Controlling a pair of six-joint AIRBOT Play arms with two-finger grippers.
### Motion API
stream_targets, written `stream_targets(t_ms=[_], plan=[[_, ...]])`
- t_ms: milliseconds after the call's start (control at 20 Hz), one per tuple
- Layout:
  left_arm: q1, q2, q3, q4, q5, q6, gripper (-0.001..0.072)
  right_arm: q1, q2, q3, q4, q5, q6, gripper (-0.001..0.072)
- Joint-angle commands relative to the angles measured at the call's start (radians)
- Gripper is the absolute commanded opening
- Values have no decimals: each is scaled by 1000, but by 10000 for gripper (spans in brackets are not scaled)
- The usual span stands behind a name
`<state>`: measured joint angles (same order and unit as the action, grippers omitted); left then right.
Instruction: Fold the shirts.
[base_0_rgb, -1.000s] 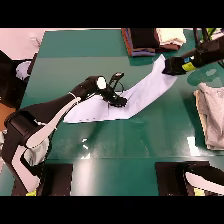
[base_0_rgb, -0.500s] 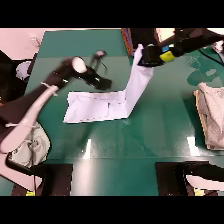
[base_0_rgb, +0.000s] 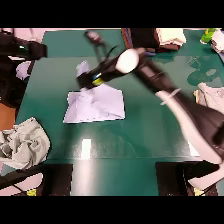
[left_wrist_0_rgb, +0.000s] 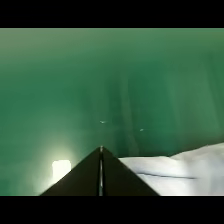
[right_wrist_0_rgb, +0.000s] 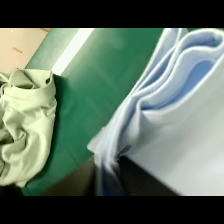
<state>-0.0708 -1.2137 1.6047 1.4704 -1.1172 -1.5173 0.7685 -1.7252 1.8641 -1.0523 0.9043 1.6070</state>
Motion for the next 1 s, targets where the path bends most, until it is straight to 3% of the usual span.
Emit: stream_targets(t_ms=[0, 200, 400, 600, 650, 700, 800, 950], plan=[[45, 65, 1, 32, -30, 0, 24, 98, -158, 73, 5, -180, -72, 417], [45, 65, 1, 28, -101, 0, 24, 5, -116, 130, -198, 99, 19, 414], [23, 65, -3, 3, -148, 9, 23, -175, 55, -94, -342, 337, 80, 409], [-48, 56, -19, 3, -116, 33, 23, -307, 178, -348, -431, 368, 205, 419], [-61, 56, -29, 3, -100, 33, 23, -324, 183, -388, -402, 367, 211, 598], [-62, 56, -39, -13, -94, 33, 23, -338, 180, -417, -349, 365, 211, 720], [-61, 50, -46, -24, -106, 33, 24, -348, 155, -456, -238, 353, 220, 719], [-61, 47, -46, -24, -119, 34, 23, -317, 82, -456, -195, 296, 291, 693]])
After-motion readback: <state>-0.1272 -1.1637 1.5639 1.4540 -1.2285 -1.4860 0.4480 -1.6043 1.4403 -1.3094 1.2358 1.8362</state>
